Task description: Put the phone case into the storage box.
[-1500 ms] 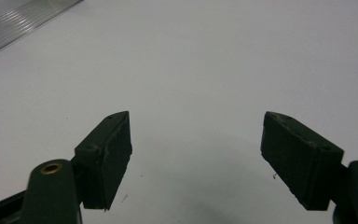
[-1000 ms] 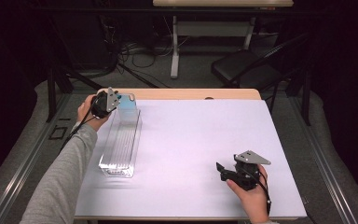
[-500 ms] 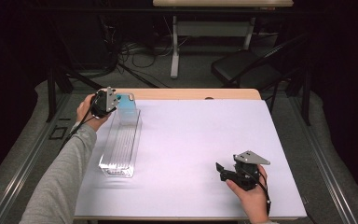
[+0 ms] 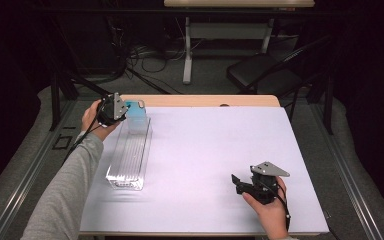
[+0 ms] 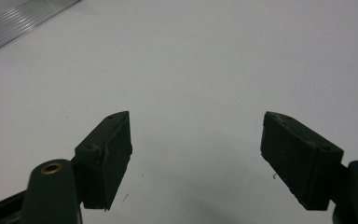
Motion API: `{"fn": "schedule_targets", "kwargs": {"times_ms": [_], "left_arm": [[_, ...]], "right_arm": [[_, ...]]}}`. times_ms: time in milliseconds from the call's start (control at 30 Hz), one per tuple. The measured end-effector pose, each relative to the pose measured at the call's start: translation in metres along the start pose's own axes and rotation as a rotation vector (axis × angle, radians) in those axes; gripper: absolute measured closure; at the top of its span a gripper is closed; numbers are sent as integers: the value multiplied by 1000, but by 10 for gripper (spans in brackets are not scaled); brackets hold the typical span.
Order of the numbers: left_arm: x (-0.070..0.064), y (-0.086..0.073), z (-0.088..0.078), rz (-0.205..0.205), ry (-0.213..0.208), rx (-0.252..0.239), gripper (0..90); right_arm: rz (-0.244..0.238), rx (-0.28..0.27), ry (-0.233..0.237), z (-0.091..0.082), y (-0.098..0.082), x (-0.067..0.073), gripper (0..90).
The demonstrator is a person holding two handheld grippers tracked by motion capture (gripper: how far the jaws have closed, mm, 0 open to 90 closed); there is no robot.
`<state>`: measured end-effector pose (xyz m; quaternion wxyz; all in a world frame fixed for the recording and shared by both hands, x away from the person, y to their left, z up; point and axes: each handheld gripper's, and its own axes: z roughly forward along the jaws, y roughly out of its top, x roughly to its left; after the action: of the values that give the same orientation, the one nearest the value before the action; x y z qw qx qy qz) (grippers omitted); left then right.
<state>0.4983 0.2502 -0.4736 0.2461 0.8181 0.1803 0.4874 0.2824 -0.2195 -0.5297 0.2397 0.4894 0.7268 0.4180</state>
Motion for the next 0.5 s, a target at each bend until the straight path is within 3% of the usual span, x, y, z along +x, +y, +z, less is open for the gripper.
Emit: {"fn": "schedule_targets", "kwargs": {"times_ms": [500], "left_arm": [[5,1,-6,-10,12,-25,434]], "right_arm": [[-4,-4,1,0,1,0,243]]}}
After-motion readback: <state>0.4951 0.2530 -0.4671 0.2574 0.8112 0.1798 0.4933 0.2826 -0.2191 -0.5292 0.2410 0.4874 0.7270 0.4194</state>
